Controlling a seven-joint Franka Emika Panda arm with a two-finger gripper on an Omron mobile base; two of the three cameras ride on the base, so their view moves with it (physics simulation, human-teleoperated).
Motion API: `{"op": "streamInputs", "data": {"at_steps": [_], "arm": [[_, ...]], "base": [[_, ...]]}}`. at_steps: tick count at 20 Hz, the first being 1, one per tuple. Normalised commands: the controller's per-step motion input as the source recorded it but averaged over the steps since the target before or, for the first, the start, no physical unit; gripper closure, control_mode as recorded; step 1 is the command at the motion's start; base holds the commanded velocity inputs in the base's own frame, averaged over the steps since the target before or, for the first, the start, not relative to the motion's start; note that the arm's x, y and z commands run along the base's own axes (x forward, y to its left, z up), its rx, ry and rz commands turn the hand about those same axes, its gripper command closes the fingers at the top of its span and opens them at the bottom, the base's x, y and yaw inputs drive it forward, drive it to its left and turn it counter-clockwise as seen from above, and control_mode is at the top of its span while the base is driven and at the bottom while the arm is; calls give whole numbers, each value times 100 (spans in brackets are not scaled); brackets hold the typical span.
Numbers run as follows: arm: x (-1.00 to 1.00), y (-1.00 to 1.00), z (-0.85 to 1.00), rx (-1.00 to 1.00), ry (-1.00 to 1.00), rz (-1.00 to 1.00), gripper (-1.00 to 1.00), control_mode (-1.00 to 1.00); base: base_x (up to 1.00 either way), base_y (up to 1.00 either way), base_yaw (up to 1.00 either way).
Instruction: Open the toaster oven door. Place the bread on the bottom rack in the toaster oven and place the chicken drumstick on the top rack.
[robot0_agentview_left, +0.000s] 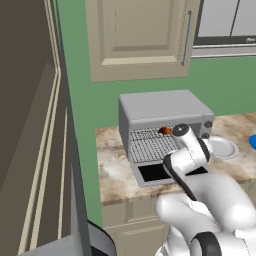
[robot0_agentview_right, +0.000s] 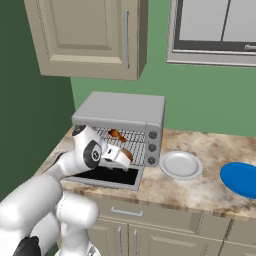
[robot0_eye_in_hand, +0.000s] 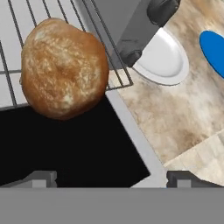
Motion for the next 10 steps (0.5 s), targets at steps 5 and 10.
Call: {"op": "streamInputs", "data": {"at_steps": [5,10], "arm": [[36,0,-35,11,-2,0,-100,-100],[46,2,-2,7,-8,0,-100,-100]], "base": [[0,0,0],[0,0,0]]}}
